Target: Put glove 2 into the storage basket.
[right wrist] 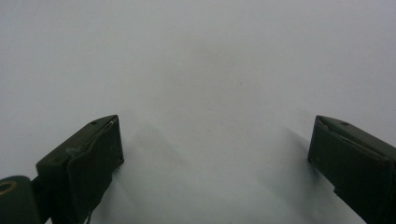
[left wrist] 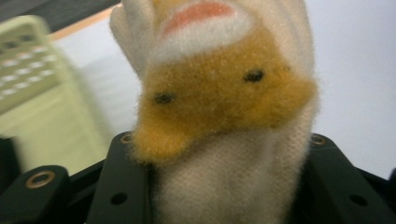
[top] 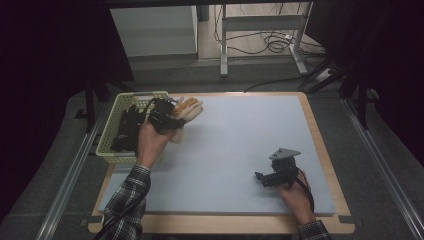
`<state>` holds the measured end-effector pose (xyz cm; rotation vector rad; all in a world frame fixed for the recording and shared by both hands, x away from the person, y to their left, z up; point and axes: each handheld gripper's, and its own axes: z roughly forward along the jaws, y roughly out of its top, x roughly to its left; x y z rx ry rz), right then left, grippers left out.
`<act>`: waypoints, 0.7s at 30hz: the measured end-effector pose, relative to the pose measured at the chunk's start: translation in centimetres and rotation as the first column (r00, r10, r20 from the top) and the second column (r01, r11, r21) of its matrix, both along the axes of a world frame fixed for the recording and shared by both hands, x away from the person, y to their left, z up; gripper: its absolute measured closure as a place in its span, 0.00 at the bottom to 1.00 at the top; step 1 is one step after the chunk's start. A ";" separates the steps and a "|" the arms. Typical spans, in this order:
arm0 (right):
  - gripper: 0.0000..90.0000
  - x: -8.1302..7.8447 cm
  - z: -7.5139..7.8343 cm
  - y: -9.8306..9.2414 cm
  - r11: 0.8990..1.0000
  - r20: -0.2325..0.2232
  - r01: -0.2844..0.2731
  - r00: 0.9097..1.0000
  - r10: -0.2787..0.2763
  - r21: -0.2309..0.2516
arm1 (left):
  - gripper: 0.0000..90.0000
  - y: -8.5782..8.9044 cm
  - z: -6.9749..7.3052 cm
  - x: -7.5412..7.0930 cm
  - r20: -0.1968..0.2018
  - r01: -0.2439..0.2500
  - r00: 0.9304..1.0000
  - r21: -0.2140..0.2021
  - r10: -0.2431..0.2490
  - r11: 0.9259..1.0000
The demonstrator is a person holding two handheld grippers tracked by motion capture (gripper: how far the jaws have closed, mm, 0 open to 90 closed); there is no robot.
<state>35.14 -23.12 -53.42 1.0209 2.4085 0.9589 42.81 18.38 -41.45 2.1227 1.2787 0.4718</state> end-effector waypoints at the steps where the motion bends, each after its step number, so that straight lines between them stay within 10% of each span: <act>1: 0.03 0.0 0.0 0.0 1.000 0.000 0.000 1.000 0.000 0.000 | 0.62 0.7 0.1 0.1 0.002 -0.015 1.000 -0.003 0.015 1.000; 9: 0.03 0.0 0.0 0.0 1.000 0.000 -0.001 1.000 0.001 0.001 | 0.61 6.1 0.0 0.8 0.001 -0.136 0.991 -0.011 0.136 0.991; 21: 0.03 0.0 0.0 0.0 1.000 -0.002 0.000 1.000 0.000 0.002 | 0.60 11.4 -3.4 2.2 -0.063 -0.277 0.959 0.000 0.276 0.961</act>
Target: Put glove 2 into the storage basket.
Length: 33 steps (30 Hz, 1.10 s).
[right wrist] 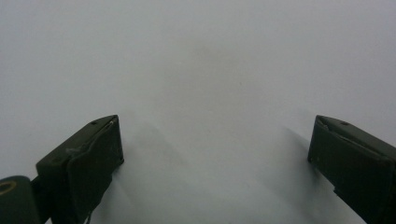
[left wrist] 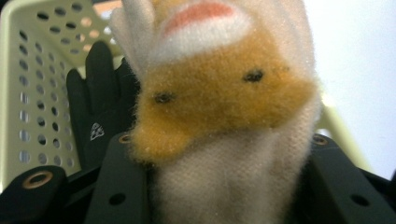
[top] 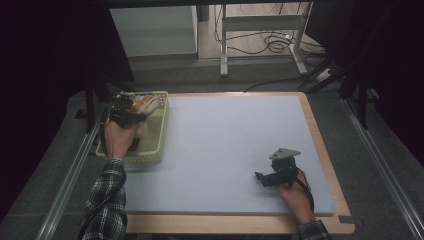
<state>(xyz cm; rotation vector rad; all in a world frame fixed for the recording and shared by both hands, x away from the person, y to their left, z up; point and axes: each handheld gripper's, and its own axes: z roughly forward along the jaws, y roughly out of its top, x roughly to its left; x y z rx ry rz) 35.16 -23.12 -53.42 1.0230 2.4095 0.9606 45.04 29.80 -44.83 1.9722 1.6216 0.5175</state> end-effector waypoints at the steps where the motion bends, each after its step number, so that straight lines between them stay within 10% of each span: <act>1: 0.03 0.0 0.0 0.0 1.000 0.000 0.000 1.000 0.000 0.000 | 0.60 0.1 -0.5 0.3 -0.013 -0.001 1.000 0.008 0.001 1.000; 15: 0.03 0.0 0.0 0.0 1.000 0.001 -0.001 1.000 0.001 0.000 | 0.58 -2.6 -4.5 3.6 -0.167 0.019 0.986 0.091 -0.003 0.996; 22: 0.03 0.0 0.0 0.0 1.000 0.001 -0.001 1.000 0.001 0.001 | 0.45 -4.2 -5.9 4.6 -0.267 0.055 0.963 0.114 -0.023 0.992; 25: 0.03 0.0 0.0 0.0 1.000 0.001 0.000 1.000 0.000 0.000 | 0.34 -3.9 -6.0 4.5 -0.271 0.036 0.963 0.137 0.003 0.990; 30: 0.03 0.0 0.0 0.0 1.000 0.000 0.000 1.000 0.000 0.001 | 0.15 -2.7 -5.1 3.9 -0.251 0.047 0.967 0.019 -0.041 0.999; 33: 0.03 0.0 0.0 0.0 1.000 0.000 0.000 1.000 0.000 0.000 | 0.10 -2.5 -4.0 3.4 -0.221 0.062 0.974 0.022 -0.056 0.998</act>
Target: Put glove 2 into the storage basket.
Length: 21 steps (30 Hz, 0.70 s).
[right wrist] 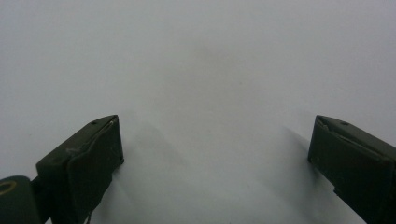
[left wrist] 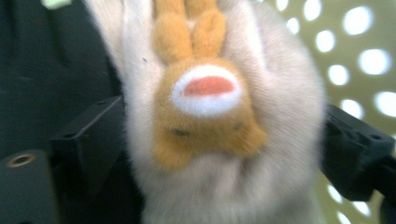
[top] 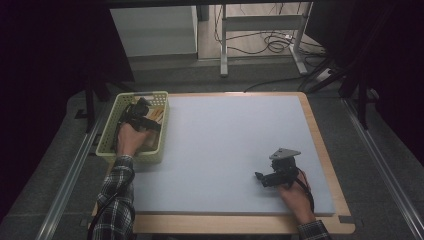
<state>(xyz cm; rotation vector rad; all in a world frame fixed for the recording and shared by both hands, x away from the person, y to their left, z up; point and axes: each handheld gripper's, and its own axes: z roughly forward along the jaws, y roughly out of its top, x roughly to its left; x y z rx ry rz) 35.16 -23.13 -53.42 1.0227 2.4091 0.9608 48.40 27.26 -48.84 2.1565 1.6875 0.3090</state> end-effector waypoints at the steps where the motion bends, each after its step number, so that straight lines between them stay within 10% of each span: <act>1: 0.03 0.0 0.0 0.0 1.000 0.000 0.000 1.000 0.000 0.000 | 0.09 0.1 0.5 -0.2 0.012 0.002 1.000 -0.011 -0.002 1.000; 6: 0.03 0.0 0.0 0.0 1.000 0.000 0.000 1.000 0.000 0.000 | 0.20 0.9 2.3 -1.1 0.078 0.011 0.997 -0.058 -0.007 0.998; 14: 0.03 0.0 0.0 0.0 1.000 0.001 0.000 1.000 0.000 0.000 | 0.59 0.7 0.6 -0.6 0.004 0.018 1.000 -0.071 -0.018 0.997; 21: 0.03 0.0 0.0 0.0 1.000 0.001 0.000 1.000 0.000 0.000 | 0.64 0.0 0.6 -0.6 -0.012 0.045 0.999 -0.091 -0.047 0.995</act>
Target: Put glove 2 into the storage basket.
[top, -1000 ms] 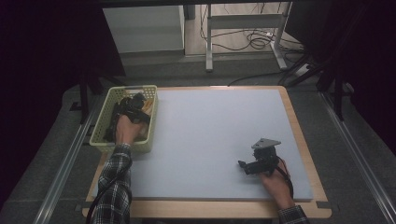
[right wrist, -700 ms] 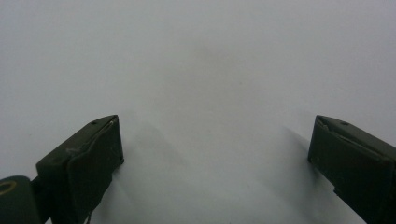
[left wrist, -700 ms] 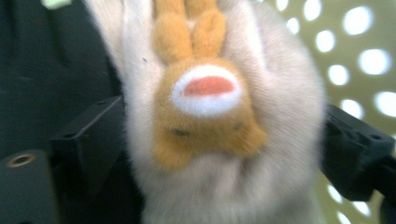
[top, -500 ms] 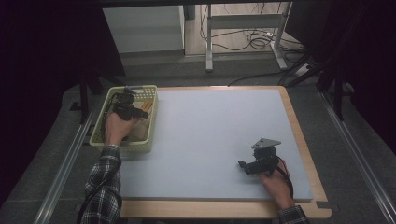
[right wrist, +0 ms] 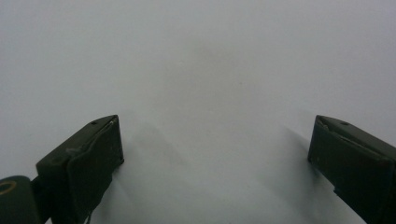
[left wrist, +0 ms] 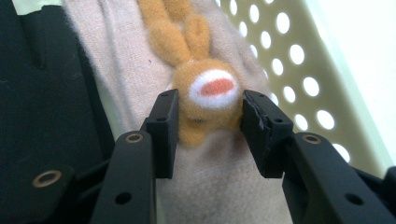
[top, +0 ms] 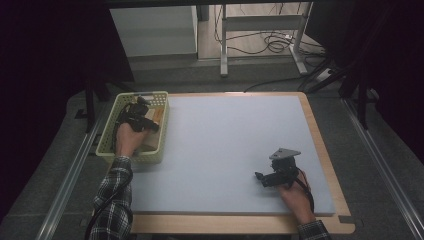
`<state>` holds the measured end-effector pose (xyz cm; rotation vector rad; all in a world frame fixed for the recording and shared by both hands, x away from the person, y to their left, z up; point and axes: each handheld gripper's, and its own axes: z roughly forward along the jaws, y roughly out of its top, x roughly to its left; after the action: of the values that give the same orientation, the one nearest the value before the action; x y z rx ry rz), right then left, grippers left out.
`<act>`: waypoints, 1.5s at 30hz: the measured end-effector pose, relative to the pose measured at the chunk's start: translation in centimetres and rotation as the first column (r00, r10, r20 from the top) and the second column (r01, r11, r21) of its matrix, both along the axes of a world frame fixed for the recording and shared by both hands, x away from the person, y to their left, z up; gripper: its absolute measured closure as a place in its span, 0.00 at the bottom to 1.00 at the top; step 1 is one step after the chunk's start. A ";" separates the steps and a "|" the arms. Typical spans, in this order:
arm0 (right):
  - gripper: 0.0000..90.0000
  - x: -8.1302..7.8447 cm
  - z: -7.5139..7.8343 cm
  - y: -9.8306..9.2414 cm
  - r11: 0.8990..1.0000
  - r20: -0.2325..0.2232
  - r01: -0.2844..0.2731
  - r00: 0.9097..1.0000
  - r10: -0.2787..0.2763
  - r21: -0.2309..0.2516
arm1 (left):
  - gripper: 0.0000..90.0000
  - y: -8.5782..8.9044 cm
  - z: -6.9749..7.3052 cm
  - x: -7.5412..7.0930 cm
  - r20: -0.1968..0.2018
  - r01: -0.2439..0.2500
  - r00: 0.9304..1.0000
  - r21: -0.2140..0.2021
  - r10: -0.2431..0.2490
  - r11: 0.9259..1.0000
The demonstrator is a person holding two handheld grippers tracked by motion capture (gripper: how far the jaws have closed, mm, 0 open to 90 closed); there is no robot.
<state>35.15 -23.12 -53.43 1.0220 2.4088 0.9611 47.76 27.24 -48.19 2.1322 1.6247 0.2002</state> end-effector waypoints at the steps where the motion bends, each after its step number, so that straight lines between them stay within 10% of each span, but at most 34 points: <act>1: 0.03 0.0 0.0 0.0 1.000 0.001 0.000 1.000 0.000 0.000 | 0.63 0.2 0.0 0.0 0.006 -0.004 1.000 -0.009 0.004 1.000; 21: 0.03 0.0 0.0 0.0 1.000 0.000 0.000 1.000 0.000 0.000 | 0.13 2.4 1.6 -2.6 0.204 -0.025 0.979 -0.015 0.028 1.000; 45: 0.03 0.0 0.0 0.0 1.000 -0.001 0.000 1.000 0.000 -0.003 | 0.03 1.8 3.4 -6.4 0.326 0.091 0.942 -0.031 -0.076 0.995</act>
<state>35.15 -23.13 -53.41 1.0211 2.4102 0.9567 41.34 29.04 -44.84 2.0039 1.3340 0.4573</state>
